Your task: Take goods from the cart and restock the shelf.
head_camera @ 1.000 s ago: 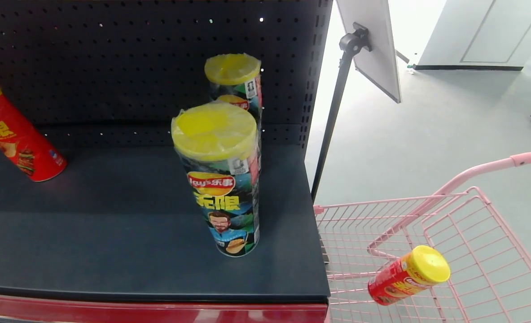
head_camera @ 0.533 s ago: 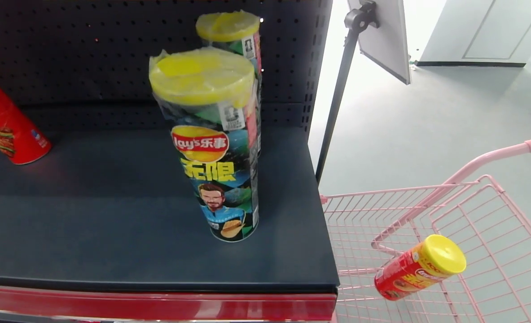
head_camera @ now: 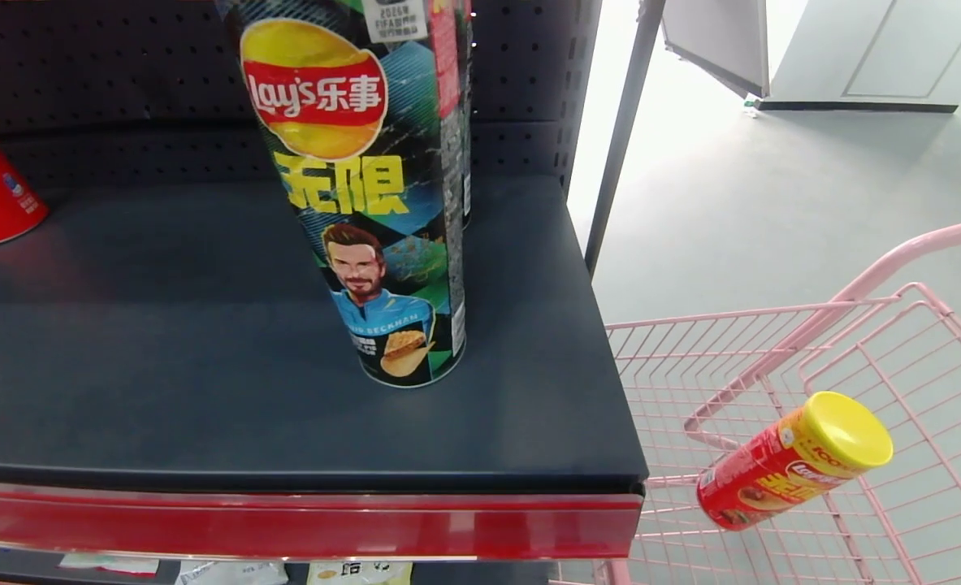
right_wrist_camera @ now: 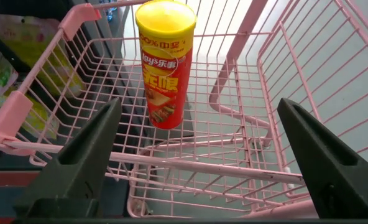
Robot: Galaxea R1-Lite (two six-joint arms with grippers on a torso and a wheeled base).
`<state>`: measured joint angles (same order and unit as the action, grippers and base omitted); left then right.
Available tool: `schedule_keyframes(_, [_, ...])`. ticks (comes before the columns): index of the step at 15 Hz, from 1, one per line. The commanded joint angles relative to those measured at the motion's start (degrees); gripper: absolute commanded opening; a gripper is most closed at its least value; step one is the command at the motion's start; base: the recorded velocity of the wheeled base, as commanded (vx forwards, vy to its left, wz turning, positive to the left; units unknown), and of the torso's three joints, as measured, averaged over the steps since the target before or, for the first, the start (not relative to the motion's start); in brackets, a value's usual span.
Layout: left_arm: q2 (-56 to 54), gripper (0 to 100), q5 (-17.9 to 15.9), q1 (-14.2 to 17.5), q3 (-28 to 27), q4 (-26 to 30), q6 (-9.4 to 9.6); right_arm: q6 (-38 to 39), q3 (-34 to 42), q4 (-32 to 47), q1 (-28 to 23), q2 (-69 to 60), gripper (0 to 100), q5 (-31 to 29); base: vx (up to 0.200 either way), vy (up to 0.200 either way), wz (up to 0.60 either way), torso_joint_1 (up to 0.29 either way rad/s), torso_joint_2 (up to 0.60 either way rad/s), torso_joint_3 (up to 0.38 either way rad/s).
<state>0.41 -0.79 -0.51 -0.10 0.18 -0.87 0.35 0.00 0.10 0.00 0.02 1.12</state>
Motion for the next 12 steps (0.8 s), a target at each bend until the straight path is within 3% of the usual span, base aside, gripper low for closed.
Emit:
schedule_keyframes(1, [0.0, 100, 0.0, 0.0, 0.0, 0.0, -0.01, 0.0, 0.0, 0.0, 0.0, 0.1, 100, 0.0, 0.0, 0.0, 0.0, -0.041, 0.11, 0.071])
schedule_keyframes(12, [0.0, 100, -0.5, 0.0, 0.0, 0.0, -0.1, -0.1, 0.0, 0.0, 0.0, 0.0, 100, 0.1, 0.0, 0.0, 0.0, -0.002, 0.01, 0.005])
